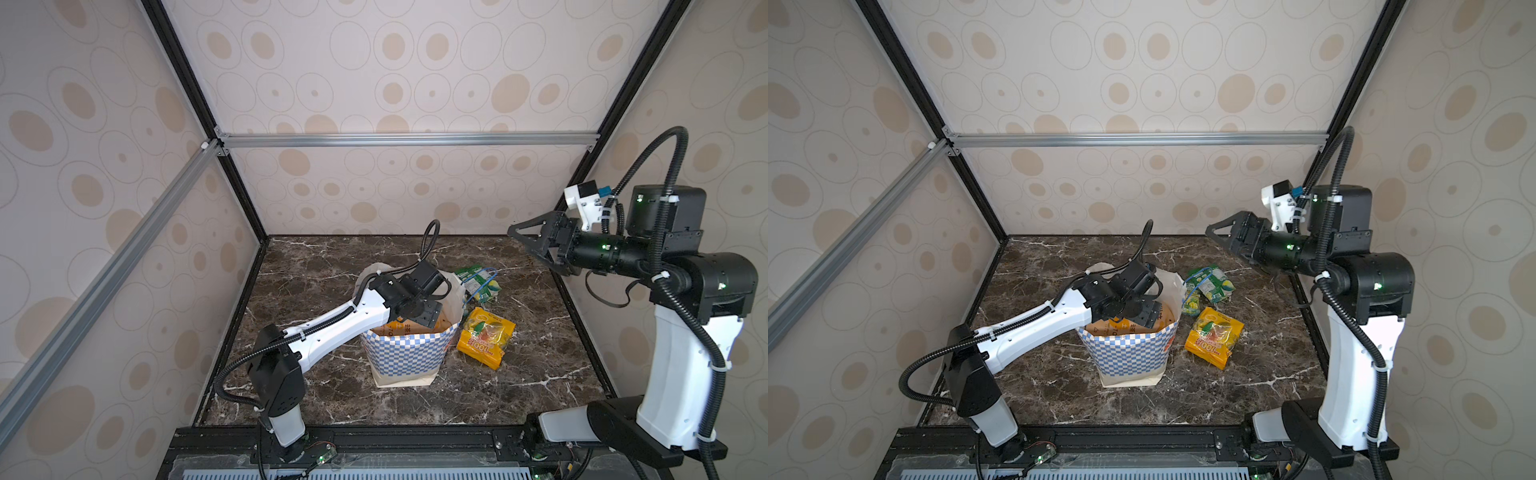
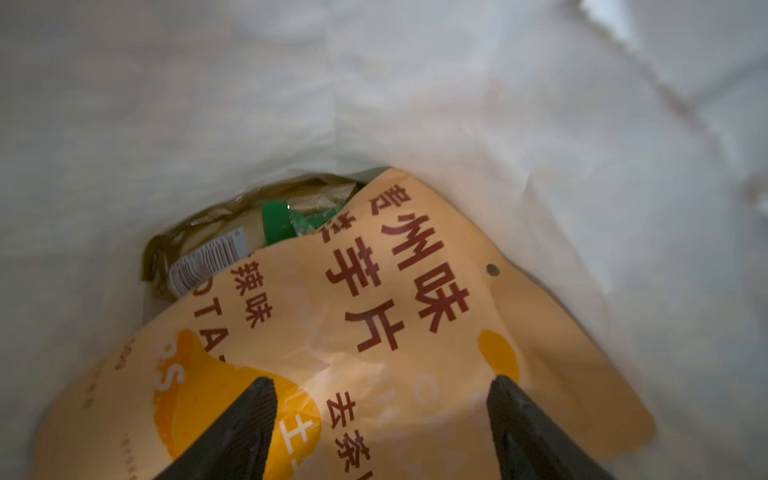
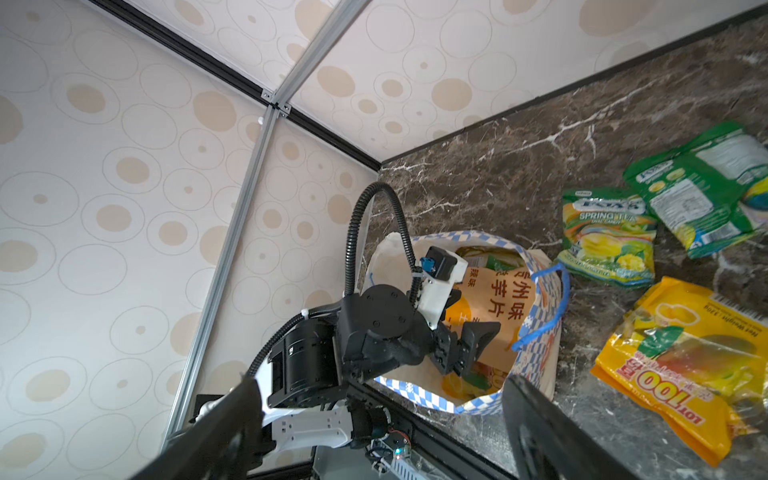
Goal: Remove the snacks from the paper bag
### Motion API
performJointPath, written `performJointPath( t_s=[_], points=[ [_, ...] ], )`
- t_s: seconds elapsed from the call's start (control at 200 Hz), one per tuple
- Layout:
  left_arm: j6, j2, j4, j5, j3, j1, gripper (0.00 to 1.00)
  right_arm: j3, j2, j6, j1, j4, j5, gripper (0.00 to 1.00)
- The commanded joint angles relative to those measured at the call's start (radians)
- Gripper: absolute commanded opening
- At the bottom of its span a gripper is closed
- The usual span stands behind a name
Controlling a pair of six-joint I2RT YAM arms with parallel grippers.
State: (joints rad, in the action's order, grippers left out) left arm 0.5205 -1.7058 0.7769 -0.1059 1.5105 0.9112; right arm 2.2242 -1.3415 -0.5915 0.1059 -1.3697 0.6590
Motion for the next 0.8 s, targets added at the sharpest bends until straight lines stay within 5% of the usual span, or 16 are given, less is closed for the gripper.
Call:
performJointPath(
  t_s=[0.0, 0.5, 0.67, 0.795],
  points=[
    [0.092, 0.039, -0.034, -0.045, -0.036, 0.011, 0.8, -0.092, 0.054, 0.067, 0.005, -0.028, 0.013, 0.97],
    [0.129, -0.085, -0.142, -0.018, -0.153, 0.01, 0.87, -0.085, 0.027, 0.264, 0.037, -0.253, 0.049, 1.0],
    [0.126, -0.12, -0.186, -0.016, -0.185, 0.011, 0.85, -0.201, 0.089, 0.229, 0.043, -0.155, 0.042, 1.0],
    [0.143, -0.122, -0.2, -0.013, -0.208, 0.01, 0.74, -0.154, 0.073, 0.227, 0.048, -0.169, 0.046, 1.0]
  ],
)
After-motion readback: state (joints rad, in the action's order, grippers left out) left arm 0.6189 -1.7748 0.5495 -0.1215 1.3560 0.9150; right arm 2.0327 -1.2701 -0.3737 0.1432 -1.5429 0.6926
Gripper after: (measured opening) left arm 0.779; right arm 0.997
